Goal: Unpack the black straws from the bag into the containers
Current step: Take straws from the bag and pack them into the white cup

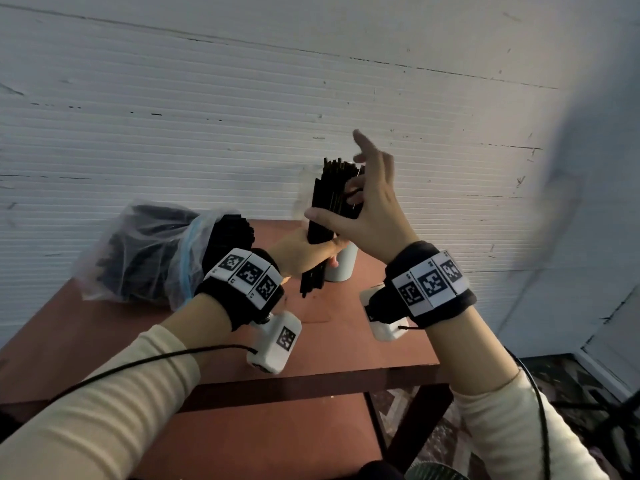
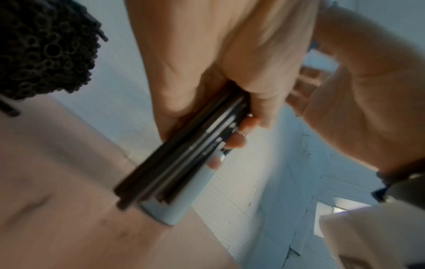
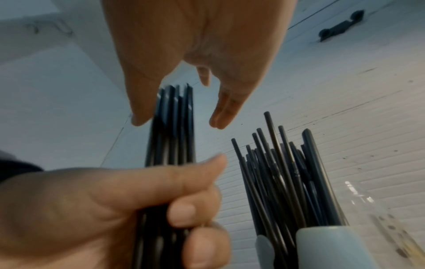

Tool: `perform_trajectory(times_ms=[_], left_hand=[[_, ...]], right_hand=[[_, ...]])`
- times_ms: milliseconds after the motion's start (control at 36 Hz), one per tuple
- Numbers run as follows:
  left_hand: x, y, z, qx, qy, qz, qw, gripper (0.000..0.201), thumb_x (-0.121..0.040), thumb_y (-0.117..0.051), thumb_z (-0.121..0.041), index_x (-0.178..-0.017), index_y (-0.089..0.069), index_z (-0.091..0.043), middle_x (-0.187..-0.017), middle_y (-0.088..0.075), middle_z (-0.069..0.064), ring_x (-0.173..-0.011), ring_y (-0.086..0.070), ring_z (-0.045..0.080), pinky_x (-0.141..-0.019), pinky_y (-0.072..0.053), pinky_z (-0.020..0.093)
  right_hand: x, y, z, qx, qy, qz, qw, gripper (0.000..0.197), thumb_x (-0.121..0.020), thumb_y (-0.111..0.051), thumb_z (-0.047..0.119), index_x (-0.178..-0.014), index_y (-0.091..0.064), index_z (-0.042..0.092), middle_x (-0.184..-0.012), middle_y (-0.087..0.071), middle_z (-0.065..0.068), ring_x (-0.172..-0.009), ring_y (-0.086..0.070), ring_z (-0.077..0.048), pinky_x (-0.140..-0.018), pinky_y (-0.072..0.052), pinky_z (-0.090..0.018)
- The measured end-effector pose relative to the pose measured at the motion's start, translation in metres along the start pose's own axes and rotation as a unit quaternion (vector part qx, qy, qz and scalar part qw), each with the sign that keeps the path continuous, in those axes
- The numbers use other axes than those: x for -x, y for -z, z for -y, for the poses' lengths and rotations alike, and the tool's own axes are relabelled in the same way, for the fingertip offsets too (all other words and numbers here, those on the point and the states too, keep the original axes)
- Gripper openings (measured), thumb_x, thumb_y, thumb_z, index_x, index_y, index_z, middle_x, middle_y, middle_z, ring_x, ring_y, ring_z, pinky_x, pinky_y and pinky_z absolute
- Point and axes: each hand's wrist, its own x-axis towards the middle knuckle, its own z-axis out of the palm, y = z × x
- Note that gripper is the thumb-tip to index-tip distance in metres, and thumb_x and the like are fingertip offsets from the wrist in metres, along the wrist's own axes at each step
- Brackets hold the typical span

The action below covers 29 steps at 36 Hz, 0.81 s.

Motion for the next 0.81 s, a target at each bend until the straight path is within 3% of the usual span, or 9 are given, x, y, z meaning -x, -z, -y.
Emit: perform_trajectory(times_ms=[111,194,250,306,361,417,528,667,806], left_hand=[[0.001,0.001,-0.008,-0.095,-0.033,0.102,0.990,0.037,-0.092,-0.059,-0.044,-0.087,-0.067,-0.008,-0.083,-0.072,0.007,-0.085,-0.070,0.018,-0.089,-0.055,0.040],[-0.002,-0.001,-0.007,-0.134,-0.020,0.122,0.983,0.039,-0.091,-0.060,-0.044,-0.090,-0.069,-0.006,-0.086,-0.073,0.007,-0.086,-0.070,0.016,-0.090,-0.055,0.037],[-0.004,-0.003,-0.009,-0.111,-0.038,0.118,0.986,0.039,-0.087,-0.066,-0.045,-0.089,-0.067,-0.006,-0.083,-0.071,0.007,-0.083,-0.069,0.017,-0.085,-0.056,0.038],[-0.008,-0.006,-0.013,-0.085,-0.046,0.095,0.991,0.033,-0.083,-0.073,-0.040,-0.091,-0.062,-0.010,-0.079,-0.066,-0.002,-0.076,-0.064,0.008,-0.074,-0.054,0.029],[-0.014,-0.010,-0.014,-0.053,-0.033,0.019,0.998,0.050,-0.073,-0.081,-0.042,-0.108,-0.053,-0.020,-0.092,-0.062,-0.008,-0.086,-0.060,0.002,-0.076,-0.050,0.024],[-0.020,-0.014,-0.013,-0.007,-0.009,-0.088,0.996,0.076,-0.064,-0.088,-0.041,-0.117,-0.036,-0.024,-0.110,-0.052,-0.004,-0.102,-0.055,0.008,-0.084,-0.051,0.029],[-0.035,-0.018,-0.005,-0.054,-0.034,-0.226,0.972,0.093,-0.058,-0.091,-0.040,-0.120,-0.023,-0.023,-0.126,-0.028,0.003,-0.123,-0.037,0.021,-0.103,-0.041,0.036],[-0.067,-0.011,0.009,-0.043,0.090,-0.138,0.985,0.145,-0.049,-0.094,-0.042,-0.148,0.011,-0.023,-0.153,-0.023,0.008,-0.140,-0.029,0.024,-0.113,-0.032,0.041],[-0.080,-0.003,0.020,-0.067,0.131,-0.081,0.986,0.110,-0.046,-0.088,-0.035,-0.137,-0.028,-0.019,-0.119,-0.055,0.003,-0.111,-0.056,0.023,-0.094,-0.052,0.042]], right_hand=[[0.003,0.013,-0.001,-0.006,-0.056,0.100,0.993,0.079,-0.070,-0.082,0.041,-0.136,-0.043,0.024,-0.117,-0.040,0.000,-0.101,-0.051,-0.012,-0.080,-0.048,-0.014],[0.006,0.013,-0.004,-0.050,-0.061,0.176,0.981,0.034,-0.079,-0.077,0.032,-0.104,-0.065,0.012,-0.096,-0.064,-0.010,-0.088,-0.063,-0.019,-0.083,-0.054,-0.037],[0.004,0.013,-0.007,-0.056,-0.051,0.155,0.985,0.027,-0.081,-0.072,0.027,-0.088,-0.065,0.002,-0.084,-0.066,-0.016,-0.081,-0.065,-0.025,-0.077,-0.054,-0.044],[-0.002,0.019,-0.008,-0.065,-0.044,0.112,0.991,0.019,-0.084,-0.070,0.017,-0.084,-0.064,-0.001,-0.081,-0.066,-0.014,-0.077,-0.065,-0.020,-0.073,-0.055,-0.036],[-0.012,0.028,-0.011,-0.081,-0.041,0.063,0.994,0.011,-0.086,-0.068,0.011,-0.082,-0.063,0.002,-0.075,-0.065,-0.006,-0.071,-0.063,-0.010,-0.066,-0.054,-0.025],[-0.024,0.039,-0.016,-0.101,-0.051,0.003,0.994,0.011,-0.086,-0.068,0.011,-0.077,-0.062,0.012,-0.071,-0.063,0.004,-0.064,-0.060,-0.003,-0.059,-0.050,-0.019],[-0.050,0.058,-0.032,-0.122,-0.091,-0.091,0.984,0.015,-0.085,-0.068,0.013,-0.073,-0.061,0.018,-0.064,-0.059,0.009,-0.055,-0.056,0.002,-0.051,-0.041,-0.012],[-0.072,0.062,-0.046,-0.077,-0.097,-0.079,0.989,0.016,-0.085,-0.067,0.018,-0.081,-0.064,0.004,-0.067,-0.060,0.004,-0.052,-0.054,0.002,-0.049,-0.040,-0.013],[-0.085,0.052,-0.058,-0.009,-0.097,-0.027,0.995,0.035,-0.084,-0.068,0.026,-0.084,-0.062,-0.008,-0.071,-0.059,-0.008,-0.059,-0.056,-0.011,-0.051,-0.045,-0.021]])
